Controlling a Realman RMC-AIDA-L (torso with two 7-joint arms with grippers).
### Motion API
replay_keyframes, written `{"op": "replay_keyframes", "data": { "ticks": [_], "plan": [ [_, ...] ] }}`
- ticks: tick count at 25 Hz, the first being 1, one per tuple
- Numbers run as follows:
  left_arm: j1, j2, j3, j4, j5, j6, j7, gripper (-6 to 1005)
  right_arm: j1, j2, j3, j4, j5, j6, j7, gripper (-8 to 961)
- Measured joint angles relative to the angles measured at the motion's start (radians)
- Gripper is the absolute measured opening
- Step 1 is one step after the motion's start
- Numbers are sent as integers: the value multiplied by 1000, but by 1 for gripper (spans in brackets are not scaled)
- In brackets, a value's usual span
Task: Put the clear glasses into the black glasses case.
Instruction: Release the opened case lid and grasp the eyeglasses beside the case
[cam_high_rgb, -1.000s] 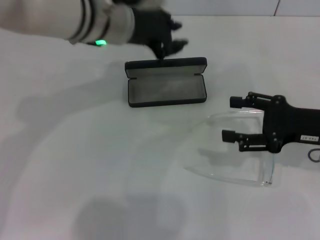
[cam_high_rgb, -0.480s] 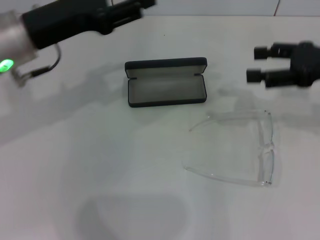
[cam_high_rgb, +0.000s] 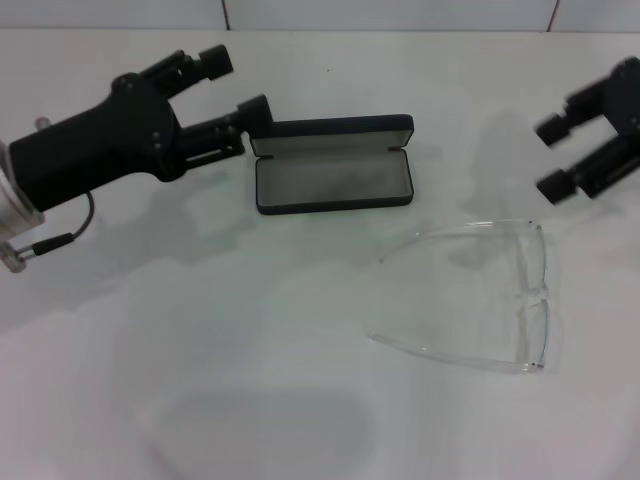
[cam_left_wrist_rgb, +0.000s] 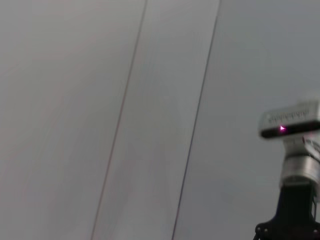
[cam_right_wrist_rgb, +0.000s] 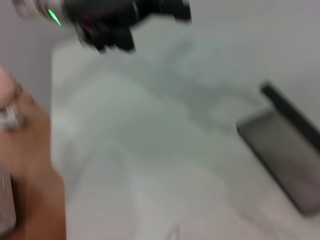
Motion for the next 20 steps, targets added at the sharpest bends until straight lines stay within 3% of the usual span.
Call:
{"op": "replay_keyframes", "data": {
  "ticks": [2,5,11,12,14,20],
  "plan": [
    [5,-6,-1,-1,7,2,1,872,98,21,0,-17,-185,-68,136,854],
    [15,-7,-3,-2,4,3,2,892,161,60,1,-21,-332,-69,264,854],
    [16,-7,-4,-3,10,-1,3,886,204,175,-11,-27,-543,-73,443,852],
    [16,-7,-4,-3,10,-1,3,885,204,175,-11,-27,-543,-73,443,851],
    [10,-6,-4,-3,10,-2,3,883,204,230,-21,-28,-609,-82,476,851],
    [6,-3,-5,-4,11,-2,11,877,167,241,-82,-72,-628,-36,473,849]
  ]
}}
